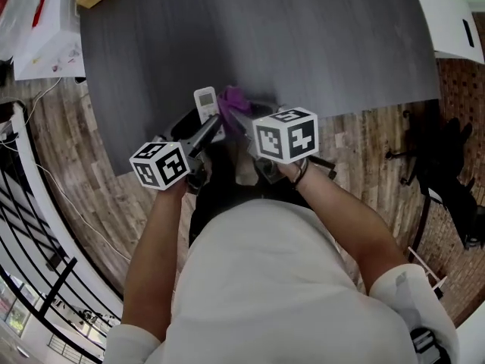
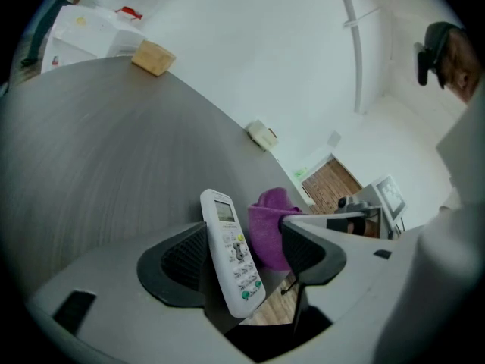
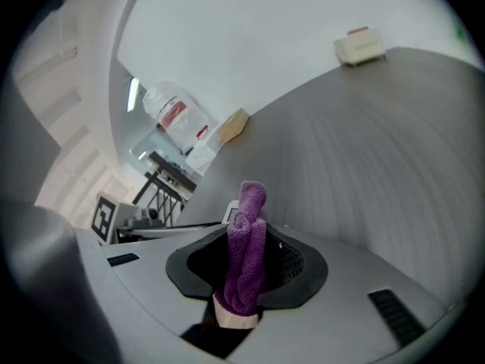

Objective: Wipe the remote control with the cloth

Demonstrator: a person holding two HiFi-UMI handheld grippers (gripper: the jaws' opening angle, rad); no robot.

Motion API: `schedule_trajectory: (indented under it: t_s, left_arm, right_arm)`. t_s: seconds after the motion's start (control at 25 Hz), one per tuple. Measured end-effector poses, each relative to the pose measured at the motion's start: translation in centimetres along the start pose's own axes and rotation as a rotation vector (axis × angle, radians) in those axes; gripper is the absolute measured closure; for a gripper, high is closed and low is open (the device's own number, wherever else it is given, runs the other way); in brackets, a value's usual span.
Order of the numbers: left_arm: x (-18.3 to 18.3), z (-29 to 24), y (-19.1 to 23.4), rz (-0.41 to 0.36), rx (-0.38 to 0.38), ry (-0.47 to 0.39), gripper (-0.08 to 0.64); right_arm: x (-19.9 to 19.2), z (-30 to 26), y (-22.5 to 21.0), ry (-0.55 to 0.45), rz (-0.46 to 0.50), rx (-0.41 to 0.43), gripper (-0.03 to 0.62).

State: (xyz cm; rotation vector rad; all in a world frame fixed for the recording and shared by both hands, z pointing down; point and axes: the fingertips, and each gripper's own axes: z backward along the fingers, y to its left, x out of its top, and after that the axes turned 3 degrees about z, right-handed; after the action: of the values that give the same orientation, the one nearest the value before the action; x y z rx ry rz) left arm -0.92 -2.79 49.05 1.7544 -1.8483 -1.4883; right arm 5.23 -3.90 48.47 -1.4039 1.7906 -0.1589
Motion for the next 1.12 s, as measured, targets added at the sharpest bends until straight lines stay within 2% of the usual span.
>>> schedule_trajectory:
  t_s: [0.12, 0.24, 0.48, 1.12]
  left_arm:
    - [0.0, 0.5, 0.1, -0.013, 0.014, -0.007, 0.27]
    - [-0.2, 0.5, 0.0, -0.008, 0.009, -0.005, 0.272]
    - [-0.6, 0.4, 0.0, 0.049, -0.035, -0.011, 0.272]
    - [-0.8, 1.4, 0.1, 0.057, -0.095, -0.006, 0.272]
  right_arm:
    - [-0.4, -0.4, 1.2, 0.003, 0.157, -0.065, 0.489]
    - [-0.8, -0.6, 1.9, -0.015, 0.222, -0.103, 0.489]
    - [-1.0, -0.5, 1.8, -0.054, 0.198, -0.127, 0.489]
    - [-1.1, -0.1, 1.4, -0.058, 0.208, -0.169, 0.489]
